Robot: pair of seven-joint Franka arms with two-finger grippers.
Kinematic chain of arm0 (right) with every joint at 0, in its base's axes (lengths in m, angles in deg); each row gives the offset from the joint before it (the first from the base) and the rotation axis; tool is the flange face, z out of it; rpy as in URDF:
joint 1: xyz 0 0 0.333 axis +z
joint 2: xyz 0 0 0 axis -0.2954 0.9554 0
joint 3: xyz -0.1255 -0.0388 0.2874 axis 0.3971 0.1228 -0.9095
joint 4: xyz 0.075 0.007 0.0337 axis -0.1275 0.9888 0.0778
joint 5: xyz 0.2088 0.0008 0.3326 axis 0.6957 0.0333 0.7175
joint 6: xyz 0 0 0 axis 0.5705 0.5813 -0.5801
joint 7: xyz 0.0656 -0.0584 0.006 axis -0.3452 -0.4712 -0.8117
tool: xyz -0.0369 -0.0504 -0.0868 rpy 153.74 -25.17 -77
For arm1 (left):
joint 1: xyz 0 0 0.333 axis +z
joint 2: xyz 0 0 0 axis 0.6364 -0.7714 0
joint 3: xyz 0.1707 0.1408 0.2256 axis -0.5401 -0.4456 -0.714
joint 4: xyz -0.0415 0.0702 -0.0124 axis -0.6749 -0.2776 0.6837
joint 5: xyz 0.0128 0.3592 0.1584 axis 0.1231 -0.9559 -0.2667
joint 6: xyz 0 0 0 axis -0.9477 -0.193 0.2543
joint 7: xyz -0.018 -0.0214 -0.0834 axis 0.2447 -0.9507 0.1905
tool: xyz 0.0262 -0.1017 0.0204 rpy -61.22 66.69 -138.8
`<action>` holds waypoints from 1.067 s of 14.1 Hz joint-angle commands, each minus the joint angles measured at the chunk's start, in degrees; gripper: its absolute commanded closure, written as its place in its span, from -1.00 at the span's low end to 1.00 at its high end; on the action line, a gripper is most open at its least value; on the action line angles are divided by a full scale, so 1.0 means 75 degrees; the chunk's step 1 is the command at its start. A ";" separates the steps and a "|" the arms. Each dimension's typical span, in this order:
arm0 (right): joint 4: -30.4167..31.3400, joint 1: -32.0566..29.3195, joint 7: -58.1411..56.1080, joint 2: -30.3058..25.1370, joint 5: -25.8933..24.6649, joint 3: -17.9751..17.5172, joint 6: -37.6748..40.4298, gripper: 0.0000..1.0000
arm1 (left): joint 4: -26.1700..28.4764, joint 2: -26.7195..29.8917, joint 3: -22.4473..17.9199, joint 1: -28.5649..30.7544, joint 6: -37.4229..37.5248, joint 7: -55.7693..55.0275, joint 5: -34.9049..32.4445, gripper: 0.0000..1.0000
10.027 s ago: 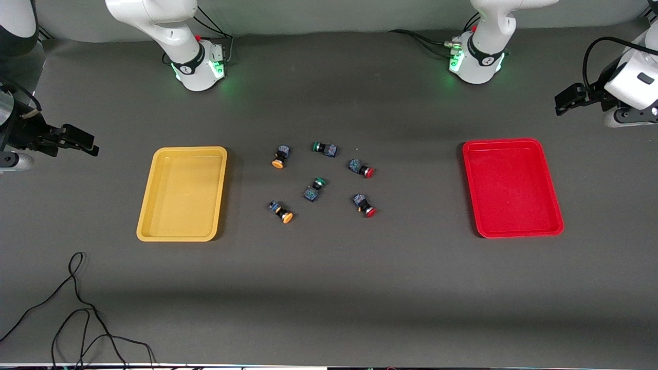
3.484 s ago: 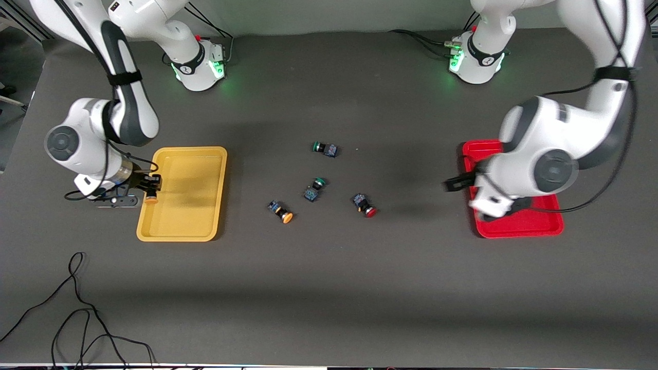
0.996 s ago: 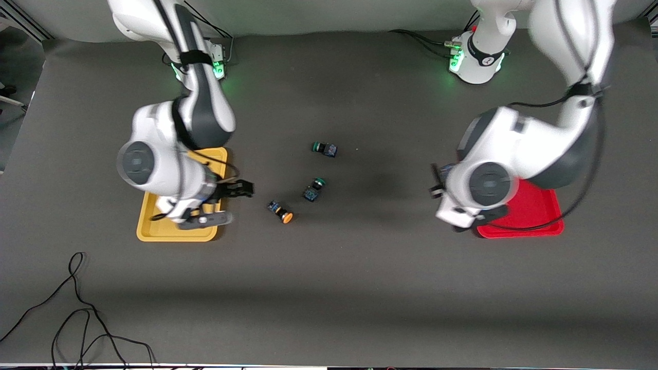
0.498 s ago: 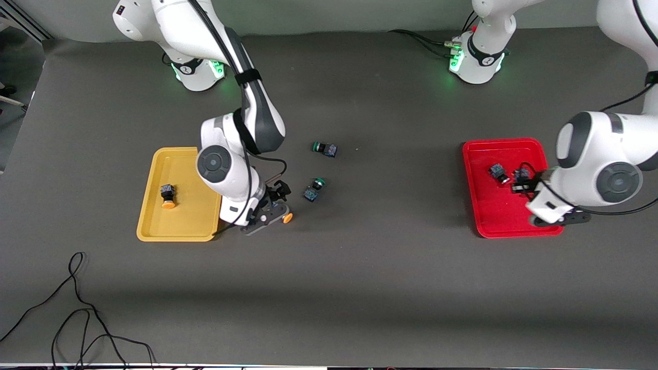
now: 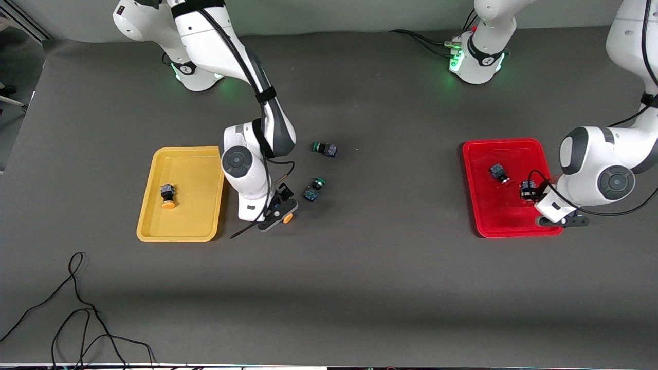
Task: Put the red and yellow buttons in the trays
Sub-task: 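Place the red button in the red tray while the right gripper grasps a yellow button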
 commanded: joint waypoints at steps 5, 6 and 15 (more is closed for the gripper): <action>0.0020 0.0041 -0.0165 0.0183 0.0181 -0.0041 -0.0180 0.32 | -0.0078 0.0531 0.0163 -0.0022 0.0401 0.0044 -0.0130 -0.98; 0.0020 0.0018 -0.0153 0.0148 0.0181 -0.0041 -0.0133 0.56 | -0.0277 0.0846 0.0257 -0.0069 0.0903 -0.0014 -0.0072 -0.98; -0.0962 -0.0018 0.2139 -0.0321 0.0146 0.0332 0.2206 1.00 | -0.3427 0.2315 0.1231 -0.0607 0.4703 0.0102 0.0666 -0.99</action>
